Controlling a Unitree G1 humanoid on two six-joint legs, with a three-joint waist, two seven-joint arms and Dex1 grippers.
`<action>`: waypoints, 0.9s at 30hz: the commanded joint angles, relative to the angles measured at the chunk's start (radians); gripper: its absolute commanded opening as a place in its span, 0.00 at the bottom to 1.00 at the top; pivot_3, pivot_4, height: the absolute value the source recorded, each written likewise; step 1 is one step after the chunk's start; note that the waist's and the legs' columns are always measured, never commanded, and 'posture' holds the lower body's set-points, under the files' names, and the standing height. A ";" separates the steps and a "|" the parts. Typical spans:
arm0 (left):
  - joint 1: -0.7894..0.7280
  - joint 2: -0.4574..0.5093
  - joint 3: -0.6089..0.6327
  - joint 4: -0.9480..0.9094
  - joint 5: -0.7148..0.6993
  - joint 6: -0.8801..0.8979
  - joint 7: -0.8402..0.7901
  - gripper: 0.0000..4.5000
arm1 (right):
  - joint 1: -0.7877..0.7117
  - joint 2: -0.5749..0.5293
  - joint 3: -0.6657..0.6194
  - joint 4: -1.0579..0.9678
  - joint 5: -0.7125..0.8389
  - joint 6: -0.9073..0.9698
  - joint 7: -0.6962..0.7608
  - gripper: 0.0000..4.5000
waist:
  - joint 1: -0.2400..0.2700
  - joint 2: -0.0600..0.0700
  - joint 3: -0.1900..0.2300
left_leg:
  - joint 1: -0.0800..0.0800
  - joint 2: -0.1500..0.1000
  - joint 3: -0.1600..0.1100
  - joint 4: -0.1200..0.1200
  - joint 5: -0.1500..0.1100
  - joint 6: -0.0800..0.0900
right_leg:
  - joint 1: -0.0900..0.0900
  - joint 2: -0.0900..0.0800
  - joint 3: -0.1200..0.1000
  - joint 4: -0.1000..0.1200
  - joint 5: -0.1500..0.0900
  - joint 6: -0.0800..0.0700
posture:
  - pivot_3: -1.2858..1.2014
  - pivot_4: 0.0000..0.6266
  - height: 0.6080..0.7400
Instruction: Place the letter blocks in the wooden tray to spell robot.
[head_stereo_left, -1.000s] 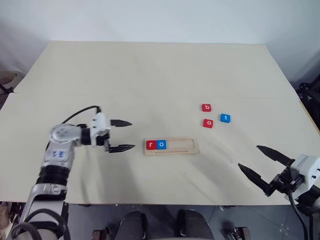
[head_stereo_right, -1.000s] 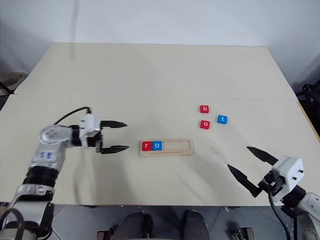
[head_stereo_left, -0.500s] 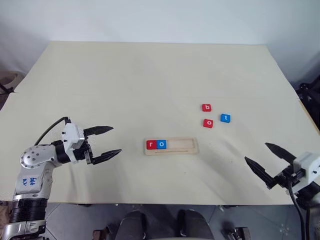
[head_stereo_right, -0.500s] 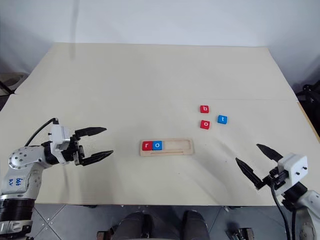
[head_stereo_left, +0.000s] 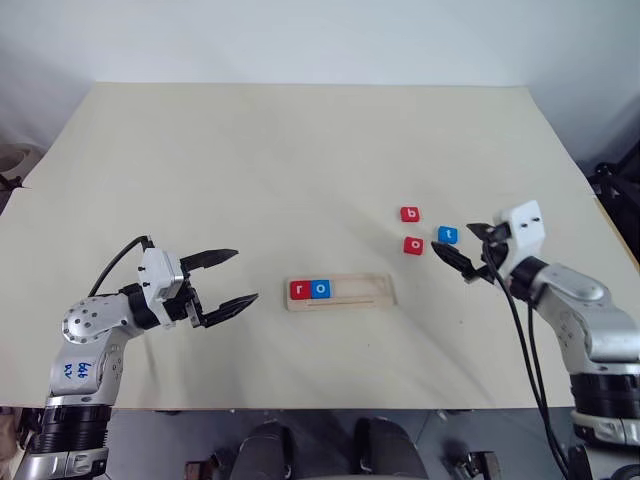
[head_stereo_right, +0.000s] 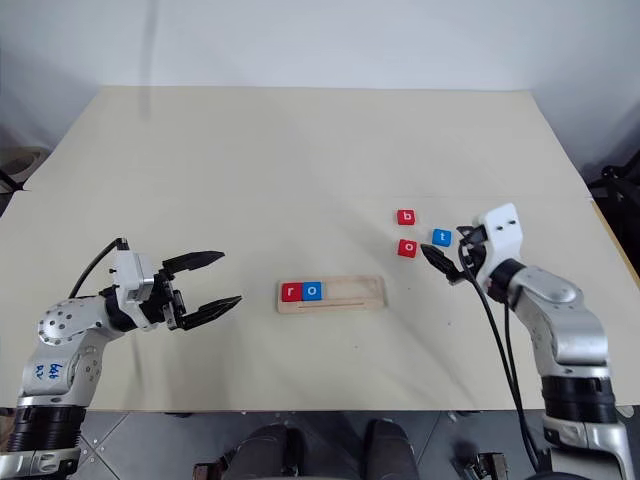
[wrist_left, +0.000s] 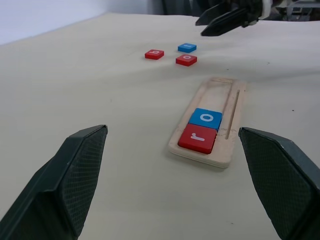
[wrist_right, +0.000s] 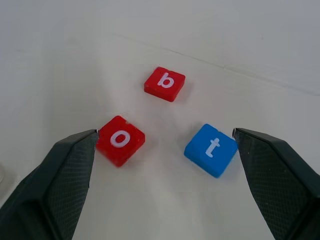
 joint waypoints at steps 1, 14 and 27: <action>0.001 -0.001 0.003 -0.040 -0.020 0.010 0.008 0.99 | -0.023 0.011 0.006 -0.005 -0.027 0.020 -0.035 1.00 | -0.002 0.000 0.000 | 0.000 0.000 0.000 0.000 0.000 0.000 | 0.000 0.000 0.000 0.000 0.000 0.000 | 0.52 0.24 1.00; -0.001 -0.008 0.004 -0.053 -0.018 0.012 0.009 0.99 | -0.139 0.096 0.021 -0.062 -0.022 0.209 -0.152 1.00 | -0.005 0.000 0.000 | 0.000 0.001 0.001 -0.001 0.000 0.000 | -0.001 0.001 0.000 0.000 0.000 0.000 | 0.52 0.24 1.00; 0.003 -0.013 -0.010 -0.073 -0.015 0.015 0.022 0.99 | -0.469 0.286 0.036 0.364 -0.131 0.265 -0.362 1.00 | -0.025 0.000 0.000 | -0.001 0.000 0.001 -0.003 0.001 -0.001 | -0.002 0.000 0.000 0.000 0.000 0.000 | 0.52 0.24 1.00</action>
